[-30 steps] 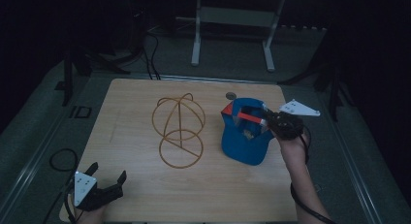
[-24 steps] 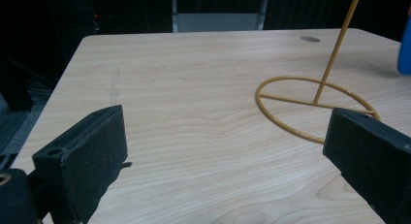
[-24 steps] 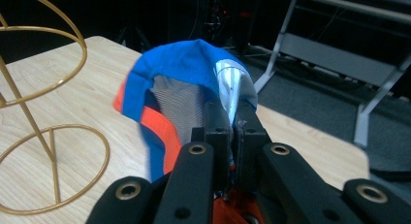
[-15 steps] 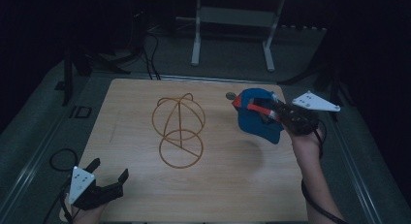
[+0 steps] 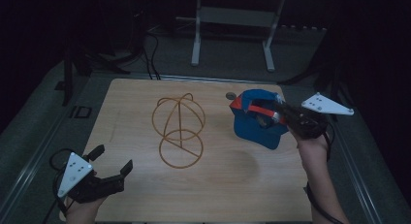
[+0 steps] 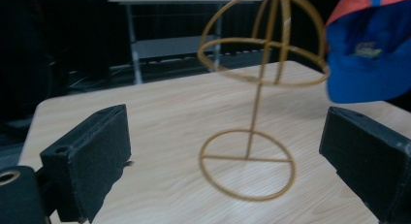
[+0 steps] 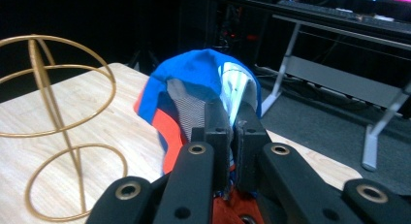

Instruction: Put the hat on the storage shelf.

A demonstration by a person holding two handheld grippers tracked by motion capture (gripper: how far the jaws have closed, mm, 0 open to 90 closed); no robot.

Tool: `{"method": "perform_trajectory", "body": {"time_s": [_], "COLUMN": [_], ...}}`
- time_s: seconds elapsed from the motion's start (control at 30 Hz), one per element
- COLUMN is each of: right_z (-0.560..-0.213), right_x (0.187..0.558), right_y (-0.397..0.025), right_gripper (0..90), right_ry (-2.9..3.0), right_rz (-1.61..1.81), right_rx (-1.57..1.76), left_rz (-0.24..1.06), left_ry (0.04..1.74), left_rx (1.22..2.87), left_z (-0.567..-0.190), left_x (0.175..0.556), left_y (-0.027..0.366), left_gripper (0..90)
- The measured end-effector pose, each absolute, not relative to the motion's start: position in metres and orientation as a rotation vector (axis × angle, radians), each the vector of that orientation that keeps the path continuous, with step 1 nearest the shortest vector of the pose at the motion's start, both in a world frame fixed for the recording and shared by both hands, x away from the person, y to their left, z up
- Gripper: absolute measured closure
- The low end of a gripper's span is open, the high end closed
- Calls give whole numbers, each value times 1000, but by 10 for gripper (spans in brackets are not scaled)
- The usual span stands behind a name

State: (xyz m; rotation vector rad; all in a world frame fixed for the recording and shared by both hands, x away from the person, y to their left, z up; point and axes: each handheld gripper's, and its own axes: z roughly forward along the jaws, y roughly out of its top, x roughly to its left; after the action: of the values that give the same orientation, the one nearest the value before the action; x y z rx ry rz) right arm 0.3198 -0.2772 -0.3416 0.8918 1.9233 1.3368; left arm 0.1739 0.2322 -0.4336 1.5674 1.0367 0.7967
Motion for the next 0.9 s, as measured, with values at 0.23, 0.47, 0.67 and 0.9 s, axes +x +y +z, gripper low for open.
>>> {"method": "perform_trajectory", "body": {"time_s": [0.23,0.47,0.67,0.9], "right_z": [-337,-337,-335,-332], "right_x": [314,306,300,293], "right_y": [-281,-283,-282,-281], "right_gripper": [869,869,869,869], "right_ry": [1917,1923,1927,1929], "right_rz": [1333,1358,1377,1390], "right_rx": [875,863,840,812], "left_rz": [760,739,708,664], "left_ry": [967,902,856,812], "left_rx": [1603,1640,1673,1707], "left_z": [-406,-386,-376,-365], "left_x": [190,204,216,230], "left_y": [212,187,166,143], "left_gripper": [47,47,47,51]}}
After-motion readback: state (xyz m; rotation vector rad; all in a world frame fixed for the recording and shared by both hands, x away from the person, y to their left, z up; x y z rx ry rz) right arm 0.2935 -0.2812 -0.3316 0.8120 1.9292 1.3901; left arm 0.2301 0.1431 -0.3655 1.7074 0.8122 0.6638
